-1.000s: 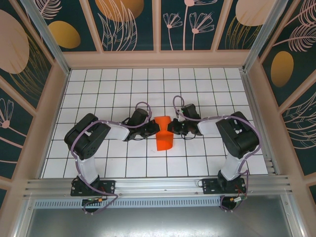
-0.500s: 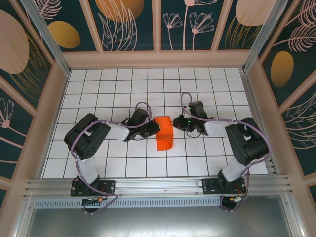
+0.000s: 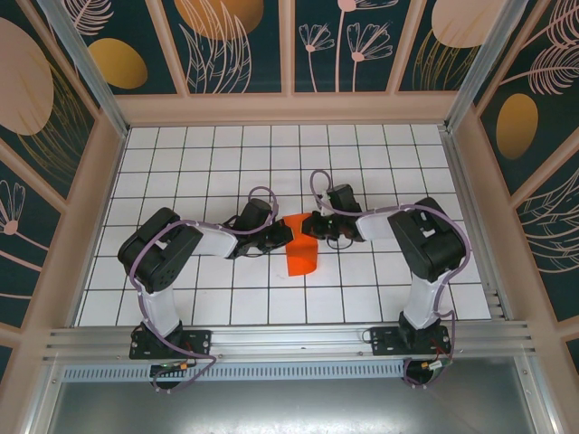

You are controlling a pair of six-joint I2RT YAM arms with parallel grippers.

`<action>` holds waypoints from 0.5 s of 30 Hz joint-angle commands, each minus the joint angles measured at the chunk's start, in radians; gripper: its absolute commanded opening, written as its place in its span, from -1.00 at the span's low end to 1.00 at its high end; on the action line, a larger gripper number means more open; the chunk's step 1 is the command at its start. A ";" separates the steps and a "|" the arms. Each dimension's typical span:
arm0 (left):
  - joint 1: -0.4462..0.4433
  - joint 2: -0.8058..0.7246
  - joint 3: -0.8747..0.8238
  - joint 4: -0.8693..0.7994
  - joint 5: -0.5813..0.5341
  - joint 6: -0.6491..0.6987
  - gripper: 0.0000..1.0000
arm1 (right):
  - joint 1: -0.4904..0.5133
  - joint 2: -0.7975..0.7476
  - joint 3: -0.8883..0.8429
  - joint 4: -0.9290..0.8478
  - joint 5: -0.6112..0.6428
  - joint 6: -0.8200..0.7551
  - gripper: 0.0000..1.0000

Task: Fold a paper plane with a square sheet of paper (pick it up from the middle)
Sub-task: First fold in half a square sheet of paper at the center of the table.

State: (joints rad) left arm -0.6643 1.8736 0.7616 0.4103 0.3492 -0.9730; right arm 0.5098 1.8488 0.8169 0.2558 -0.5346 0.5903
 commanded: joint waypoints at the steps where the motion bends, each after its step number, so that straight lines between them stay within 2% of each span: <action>1: -0.004 0.126 -0.083 -0.294 -0.144 0.042 -1.00 | -0.063 0.019 -0.028 0.043 0.051 -0.003 -1.00; 7: -0.004 0.128 -0.093 -0.286 -0.138 0.043 -1.00 | -0.174 0.003 -0.026 0.007 0.086 -0.058 -1.00; 15: -0.004 0.126 -0.090 -0.283 -0.139 0.040 -1.00 | -0.105 -0.116 -0.048 0.069 0.013 -0.024 -1.00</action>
State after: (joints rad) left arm -0.6643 1.8736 0.7551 0.4198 0.3489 -0.9730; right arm 0.3717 1.7870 0.7841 0.2832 -0.5144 0.5640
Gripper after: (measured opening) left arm 0.067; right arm 0.054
